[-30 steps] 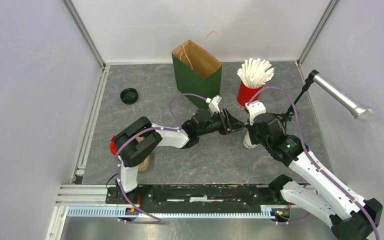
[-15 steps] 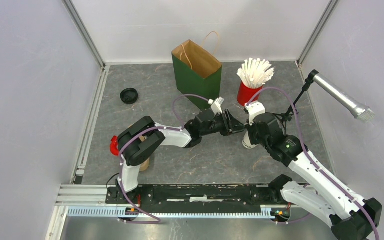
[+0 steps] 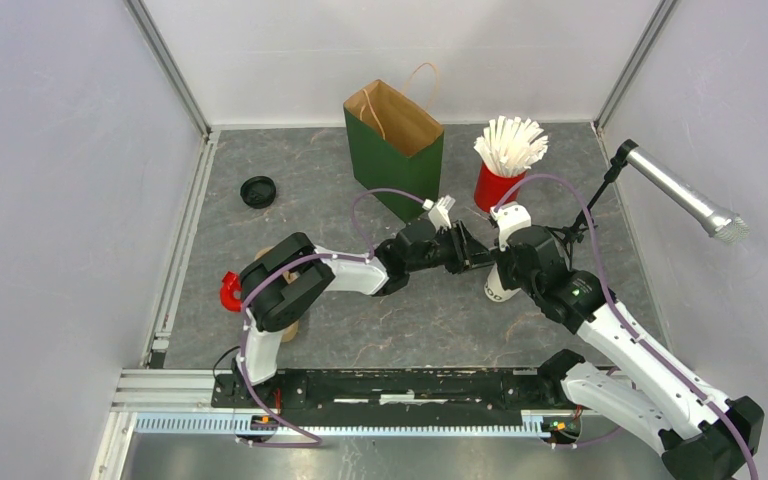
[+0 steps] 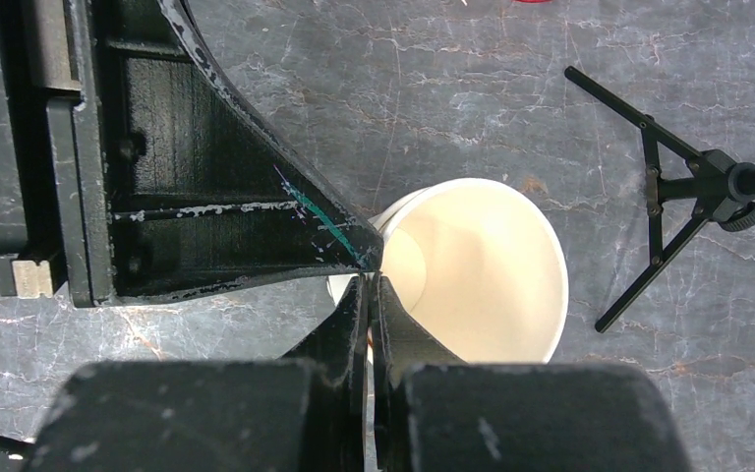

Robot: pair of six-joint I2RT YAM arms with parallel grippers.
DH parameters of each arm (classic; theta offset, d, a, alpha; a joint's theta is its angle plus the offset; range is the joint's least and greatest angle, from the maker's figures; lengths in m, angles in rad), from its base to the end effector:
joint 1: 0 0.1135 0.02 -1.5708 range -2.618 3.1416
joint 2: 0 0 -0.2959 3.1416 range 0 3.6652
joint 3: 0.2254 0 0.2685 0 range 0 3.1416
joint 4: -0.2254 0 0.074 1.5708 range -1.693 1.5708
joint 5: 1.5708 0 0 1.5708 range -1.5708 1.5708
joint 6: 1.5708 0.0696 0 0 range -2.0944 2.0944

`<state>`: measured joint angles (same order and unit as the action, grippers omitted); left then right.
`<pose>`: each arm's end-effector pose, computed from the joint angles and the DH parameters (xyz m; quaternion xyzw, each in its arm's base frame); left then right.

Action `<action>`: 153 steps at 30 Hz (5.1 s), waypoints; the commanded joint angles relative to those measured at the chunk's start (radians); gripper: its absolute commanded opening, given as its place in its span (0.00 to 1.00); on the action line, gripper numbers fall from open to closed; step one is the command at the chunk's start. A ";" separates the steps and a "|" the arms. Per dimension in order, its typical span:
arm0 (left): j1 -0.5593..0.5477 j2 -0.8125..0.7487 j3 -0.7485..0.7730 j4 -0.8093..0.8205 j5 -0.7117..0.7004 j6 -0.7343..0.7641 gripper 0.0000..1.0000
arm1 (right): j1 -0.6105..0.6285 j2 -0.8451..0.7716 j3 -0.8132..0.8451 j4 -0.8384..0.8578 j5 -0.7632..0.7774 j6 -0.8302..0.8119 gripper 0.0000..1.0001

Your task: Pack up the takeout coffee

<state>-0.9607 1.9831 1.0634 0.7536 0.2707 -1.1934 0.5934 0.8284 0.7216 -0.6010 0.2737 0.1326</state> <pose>0.2621 -0.4074 0.1895 -0.0012 0.7614 -0.6125 0.2127 0.1711 0.0927 0.2716 -0.1499 0.8891 0.0313 0.4313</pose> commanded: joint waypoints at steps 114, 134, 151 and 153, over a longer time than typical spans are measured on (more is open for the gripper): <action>0.798 -0.847 0.159 -1.499 -0.285 0.809 0.96 | 0.634 0.460 0.110 0.420 0.015 -0.247 0.12; 1.010 -0.253 0.472 -1.316 -0.368 1.109 0.64 | 0.634 -0.004 0.091 0.419 0.029 -0.161 0.98; 1.091 -0.049 0.577 -1.306 -0.164 1.108 0.57 | 0.634 0.006 0.060 0.416 0.033 -0.147 0.98; 1.088 -0.074 0.563 -1.291 -0.153 1.080 0.57 | 0.634 0.014 0.059 0.420 0.031 -0.149 0.98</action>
<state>0.1333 1.9491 1.6035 -0.5724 0.0383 -0.1047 1.2232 0.8307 0.7811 -0.2184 0.2928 -0.0227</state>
